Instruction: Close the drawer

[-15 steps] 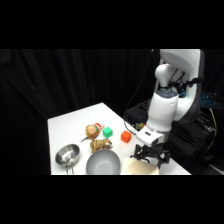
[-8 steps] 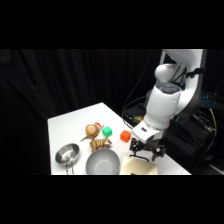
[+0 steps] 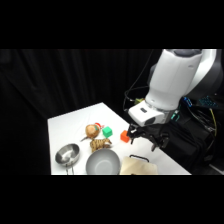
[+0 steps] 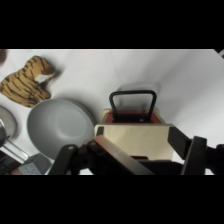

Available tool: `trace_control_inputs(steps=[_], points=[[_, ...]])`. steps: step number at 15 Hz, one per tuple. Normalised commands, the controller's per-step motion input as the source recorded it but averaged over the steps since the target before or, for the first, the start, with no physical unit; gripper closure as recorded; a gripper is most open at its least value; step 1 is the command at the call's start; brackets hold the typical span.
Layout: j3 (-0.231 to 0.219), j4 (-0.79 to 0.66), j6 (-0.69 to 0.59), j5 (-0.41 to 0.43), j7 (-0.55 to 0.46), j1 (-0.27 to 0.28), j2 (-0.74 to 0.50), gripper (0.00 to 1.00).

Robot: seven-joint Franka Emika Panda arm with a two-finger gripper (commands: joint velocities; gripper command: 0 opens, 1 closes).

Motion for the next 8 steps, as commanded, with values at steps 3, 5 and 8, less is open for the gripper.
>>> trace_control_inputs(steps=[3, 5, 8], points=[[0.025, 0.5, -0.52, 0.022, 0.2, -0.161, 0.09, 0.0], [-0.008, 0.52, -0.51, 0.014, 0.28, -0.131, 0.19, 0.0], [-0.014, 0.51, -0.43, 0.026, 0.23, -0.091, 0.19, 0.0]])
